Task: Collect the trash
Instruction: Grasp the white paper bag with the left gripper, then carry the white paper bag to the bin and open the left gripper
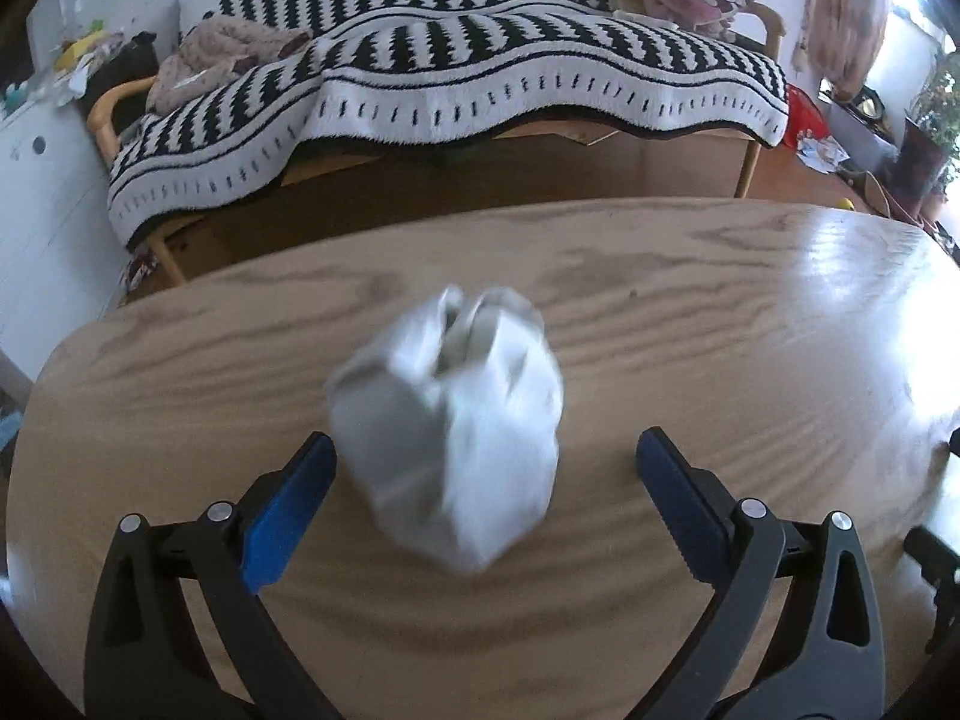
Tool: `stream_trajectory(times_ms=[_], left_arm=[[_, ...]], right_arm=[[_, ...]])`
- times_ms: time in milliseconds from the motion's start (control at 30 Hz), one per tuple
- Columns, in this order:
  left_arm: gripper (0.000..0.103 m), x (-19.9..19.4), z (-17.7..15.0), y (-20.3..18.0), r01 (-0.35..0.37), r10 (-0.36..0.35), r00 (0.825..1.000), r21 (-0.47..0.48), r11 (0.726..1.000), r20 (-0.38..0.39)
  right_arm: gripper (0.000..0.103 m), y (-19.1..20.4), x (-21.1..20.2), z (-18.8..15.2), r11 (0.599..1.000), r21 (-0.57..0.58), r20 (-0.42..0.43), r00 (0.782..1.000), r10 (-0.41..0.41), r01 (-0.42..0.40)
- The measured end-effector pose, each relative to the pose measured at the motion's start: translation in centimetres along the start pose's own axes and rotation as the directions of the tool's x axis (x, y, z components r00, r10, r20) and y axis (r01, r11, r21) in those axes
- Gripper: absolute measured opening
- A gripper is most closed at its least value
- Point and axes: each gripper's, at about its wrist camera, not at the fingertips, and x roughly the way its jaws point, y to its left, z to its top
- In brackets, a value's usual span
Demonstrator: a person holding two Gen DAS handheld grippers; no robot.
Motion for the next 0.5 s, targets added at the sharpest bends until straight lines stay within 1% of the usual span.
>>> stream_trajectory(times_ms=[33, 67, 100, 133, 167, 200, 233, 267, 300, 400, 500], left_arm=[[0.098, 0.2, 0.3, -0.1, 0.001, -0.001, 1.000, 0.006, 1.000, 0.005], [0.094, 0.4, 0.5, -0.2, 0.010, -0.010, 1.000, 0.008, 1.000, 0.006], [0.086, 0.5, 0.7, -0.2, 0.046, -0.046, 0.999, -0.003, 0.999, 0.010], [0.059, 0.3, 0.9, -0.2, 0.070, -0.069, 0.997, -0.002, 0.998, 0.030], [0.056, 0.2, 1.0, -0.3, 0.066, -0.066, 0.997, 0.011, 0.998, 0.032], [0.055, 0.2, 1.0, -0.4, 0.077, -0.077, 0.997, 0.012, 0.997, 0.025], [0.055, 0.1, 0.8, -0.6, 0.077, -0.077, 0.997, 0.011, 0.997, 0.023], [0.054, -0.1, 0.6, -0.8, 0.084, -0.085, 0.996, 0.012, 0.996, 0.021], [0.054, -0.4, 0.3, -0.9, 0.092, -0.092, 0.996, 0.010, 0.996, 0.018], [0.054, -2.0, -0.3, -0.9, 0.092, -0.092, 0.995, 0.001, 0.996, 0.036], [0.054, -4.0, -0.8, -0.9, 0.091, -0.091, 0.995, -0.006, 0.996, 0.048]], right_arm=[[0.098, 0.1, 0.0, 0.0, 1.000, -0.002, 0.000, 1.000, 0.001, -0.001], [0.098, 0.1, 0.0, 0.0, 1.000, -0.002, 0.000, 1.000, 0.002, -0.002], [0.098, 0.1, 0.0, 0.0, 1.000, -0.003, 0.001, 1.000, 0.002, -0.002], [0.095, 0.1, 0.0, 0.0, 1.000, -0.003, 0.002, 1.000, 0.006, -0.006], [0.090, 0.2, -0.3, 0.0, 1.000, -0.011, 0.019, 1.000, 0.015, -0.015], [0.071, 0.3, -0.6, 0.1, 1.000, -0.012, 0.029, 0.999, 0.018, -0.018], [0.036, 0.3, -0.9, 0.2, 1.000, 0.004, 0.041, 0.999, 0.016, -0.016], [0.016, 0.2, -1.1, 0.2, 0.999, 0.023, 0.036, 0.999, 0.026, -0.027], [0.007, 0.0, -1.1, 0.2, 0.998, 0.049, 0.031, 0.998, 0.047, -0.048], [0.004, -0.2, -1.9, 0.0, 0.993, 0.096, 0.046, 0.996, 0.071, -0.075], [0.004, 0.3, -3.1, -0.3, 0.992, 0.097, 0.058, 0.996, 0.074, -0.080]])
